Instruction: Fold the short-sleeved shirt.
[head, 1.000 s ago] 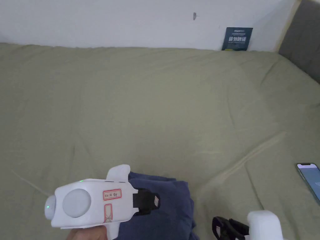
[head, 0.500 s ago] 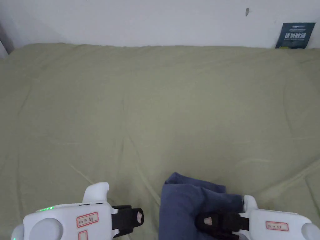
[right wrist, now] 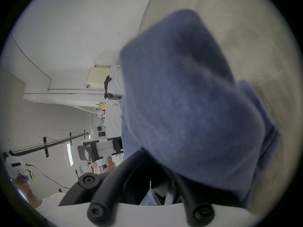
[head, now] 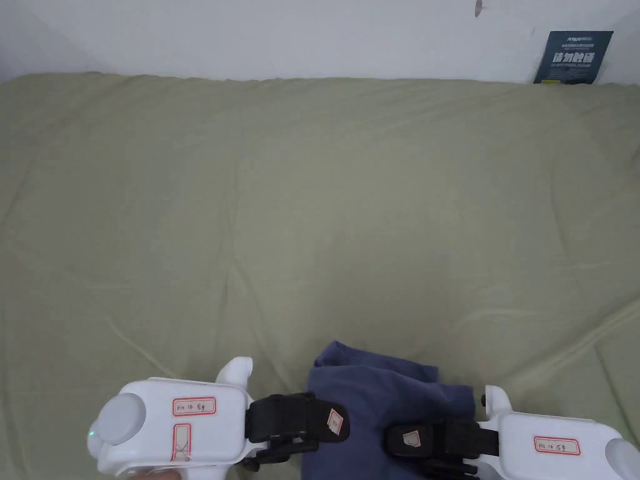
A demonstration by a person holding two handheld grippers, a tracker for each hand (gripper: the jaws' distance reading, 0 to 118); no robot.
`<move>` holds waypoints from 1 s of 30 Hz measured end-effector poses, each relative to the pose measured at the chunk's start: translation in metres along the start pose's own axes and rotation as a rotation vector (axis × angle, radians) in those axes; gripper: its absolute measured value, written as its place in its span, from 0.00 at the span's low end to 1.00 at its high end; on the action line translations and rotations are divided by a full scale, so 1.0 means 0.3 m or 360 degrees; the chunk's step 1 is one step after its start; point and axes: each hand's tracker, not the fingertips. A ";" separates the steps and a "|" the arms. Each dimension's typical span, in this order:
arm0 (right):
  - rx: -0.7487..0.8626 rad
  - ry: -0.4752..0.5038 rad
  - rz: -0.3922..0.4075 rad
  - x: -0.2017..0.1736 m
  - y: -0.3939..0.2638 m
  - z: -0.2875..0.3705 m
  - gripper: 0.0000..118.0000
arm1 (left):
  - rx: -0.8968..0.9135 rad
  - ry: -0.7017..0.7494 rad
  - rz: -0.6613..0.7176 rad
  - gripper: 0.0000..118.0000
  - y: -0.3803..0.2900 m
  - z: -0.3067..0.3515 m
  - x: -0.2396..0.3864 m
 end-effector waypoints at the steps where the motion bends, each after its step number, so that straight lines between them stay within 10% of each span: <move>1: -0.0001 0.0010 -0.0009 0.003 0.001 0.003 0.01 | -0.0025 -0.0023 0.0001 0.99 0.015 -0.031 -0.020; 9: 0.0050 0.0045 -0.0076 0.033 0.005 0.035 0.01 | -0.0076 -0.0203 -0.0057 0.96 0.059 -0.103 -0.091; 10: 0.0057 0.0047 -0.0081 0.037 0.005 0.038 0.01 | -0.0066 -0.0196 -0.0094 0.75 0.068 -0.100 -0.092; 11: 0.0061 0.0047 -0.0086 0.048 0.012 0.044 0.01 | -0.0050 -0.0115 -0.0087 0.30 0.073 -0.094 -0.099; 12: 0.0066 0.0050 -0.0092 0.051 0.014 0.048 0.01 | -0.0011 0.0083 -0.0087 0.20 0.076 -0.098 -0.119; 20: 0.0143 -0.0152 0.0087 -0.081 -0.008 0.072 0.01 | -0.0015 -0.0117 -0.0058 0.20 0.067 -0.034 -0.085; 30: 0.0425 -0.0373 0.0340 -0.281 -0.050 0.151 0.01 | 0.0257 0.0388 -0.0130 0.20 0.299 0.701 -0.255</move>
